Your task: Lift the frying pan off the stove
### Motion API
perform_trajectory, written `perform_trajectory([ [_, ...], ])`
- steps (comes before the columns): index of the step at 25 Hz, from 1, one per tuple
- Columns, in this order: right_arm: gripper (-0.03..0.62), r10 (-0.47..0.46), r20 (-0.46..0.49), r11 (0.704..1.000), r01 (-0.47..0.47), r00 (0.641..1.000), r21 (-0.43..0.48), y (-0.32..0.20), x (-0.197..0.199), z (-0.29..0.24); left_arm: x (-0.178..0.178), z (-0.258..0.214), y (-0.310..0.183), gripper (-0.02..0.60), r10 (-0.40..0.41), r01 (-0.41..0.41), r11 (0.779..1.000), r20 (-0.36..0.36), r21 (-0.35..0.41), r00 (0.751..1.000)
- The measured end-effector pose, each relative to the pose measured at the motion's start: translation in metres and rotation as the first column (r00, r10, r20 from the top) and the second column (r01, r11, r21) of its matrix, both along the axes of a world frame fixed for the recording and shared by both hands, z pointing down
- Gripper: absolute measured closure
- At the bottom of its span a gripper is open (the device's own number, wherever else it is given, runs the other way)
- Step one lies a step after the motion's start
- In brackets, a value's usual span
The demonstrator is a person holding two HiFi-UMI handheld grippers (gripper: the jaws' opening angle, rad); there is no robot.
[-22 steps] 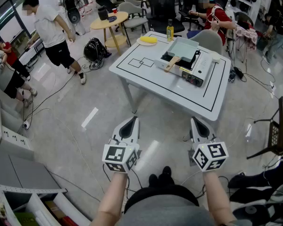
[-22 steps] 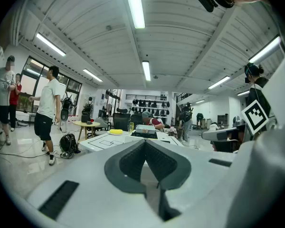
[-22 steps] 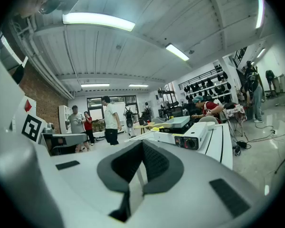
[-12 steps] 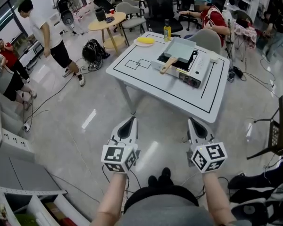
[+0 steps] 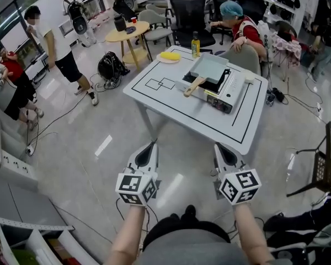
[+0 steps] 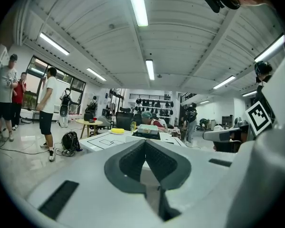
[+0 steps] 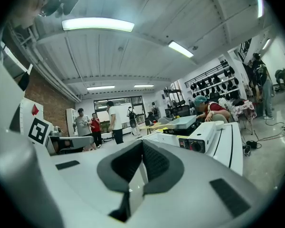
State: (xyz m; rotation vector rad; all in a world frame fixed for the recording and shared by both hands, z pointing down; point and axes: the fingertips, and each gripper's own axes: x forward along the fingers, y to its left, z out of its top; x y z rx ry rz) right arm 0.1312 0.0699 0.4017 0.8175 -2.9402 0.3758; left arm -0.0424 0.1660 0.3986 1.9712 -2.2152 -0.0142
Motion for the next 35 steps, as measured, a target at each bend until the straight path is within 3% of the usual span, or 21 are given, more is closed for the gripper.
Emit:
perform_trajectory([
  [15,0.585,-0.008,0.024,1.0,0.009,1.0,-0.014,-0.022,0.007,-0.002,-0.001,-0.003,-0.019,0.574,-0.031,0.032,0.999,0.05,-0.026,0.998],
  [19,0.533,0.001,0.033,1.0,0.0,0.999,-0.02,-0.033,0.002,-0.003,-0.01,0.0,-0.03,0.518,-0.036,0.037,0.999,0.048,-0.034,0.998],
  [27,0.461,0.028,0.045,0.998,-0.026,0.999,-0.052,-0.072,-0.03,0.006,-0.048,0.011,-0.074,0.458,-0.018,0.019,0.999,0.029,-0.032,0.999],
  [35,0.434,0.103,0.081,0.991,-0.095,0.991,-0.089,-0.133,-0.079,0.005,-0.103,0.02,-0.15,0.451,0.062,-0.063,0.998,-0.006,-0.027,0.998],
])
